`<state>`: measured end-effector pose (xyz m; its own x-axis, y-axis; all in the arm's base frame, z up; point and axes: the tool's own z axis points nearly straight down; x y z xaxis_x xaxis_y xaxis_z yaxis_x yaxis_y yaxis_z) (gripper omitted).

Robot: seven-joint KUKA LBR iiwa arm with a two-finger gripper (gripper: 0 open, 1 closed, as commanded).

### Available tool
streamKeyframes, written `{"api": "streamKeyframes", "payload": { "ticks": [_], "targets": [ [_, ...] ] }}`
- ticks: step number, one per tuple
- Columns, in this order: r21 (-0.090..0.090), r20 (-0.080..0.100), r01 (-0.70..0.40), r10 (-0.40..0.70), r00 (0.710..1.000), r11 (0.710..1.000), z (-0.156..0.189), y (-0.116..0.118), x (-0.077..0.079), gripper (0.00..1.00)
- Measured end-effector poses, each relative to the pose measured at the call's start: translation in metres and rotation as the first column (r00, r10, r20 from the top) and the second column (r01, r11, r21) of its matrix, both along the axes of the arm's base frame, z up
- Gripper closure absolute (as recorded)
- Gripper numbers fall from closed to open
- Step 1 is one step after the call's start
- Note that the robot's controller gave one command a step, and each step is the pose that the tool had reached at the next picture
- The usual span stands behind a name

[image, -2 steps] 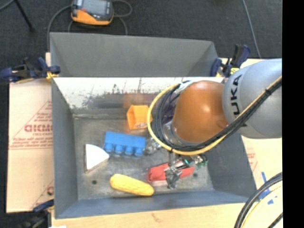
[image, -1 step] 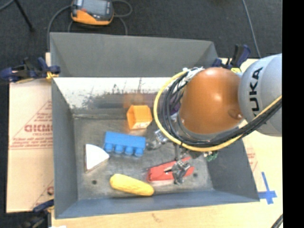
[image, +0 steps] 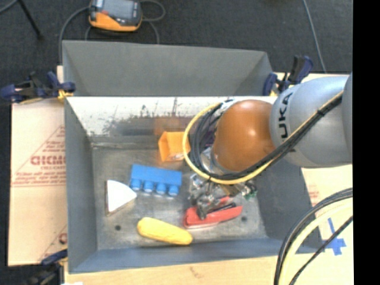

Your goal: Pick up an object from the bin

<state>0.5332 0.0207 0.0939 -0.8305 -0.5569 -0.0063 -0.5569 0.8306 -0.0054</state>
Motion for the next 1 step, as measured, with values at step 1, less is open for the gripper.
{"api": "streamKeyframes", "payload": {
  "ticks": [1],
  "targets": [
    [0.012, 0.045, -0.001, 0.001, 0.999, 1.0, -0.003, 0.0036, 0.0073, 0.0]
  ]
}}
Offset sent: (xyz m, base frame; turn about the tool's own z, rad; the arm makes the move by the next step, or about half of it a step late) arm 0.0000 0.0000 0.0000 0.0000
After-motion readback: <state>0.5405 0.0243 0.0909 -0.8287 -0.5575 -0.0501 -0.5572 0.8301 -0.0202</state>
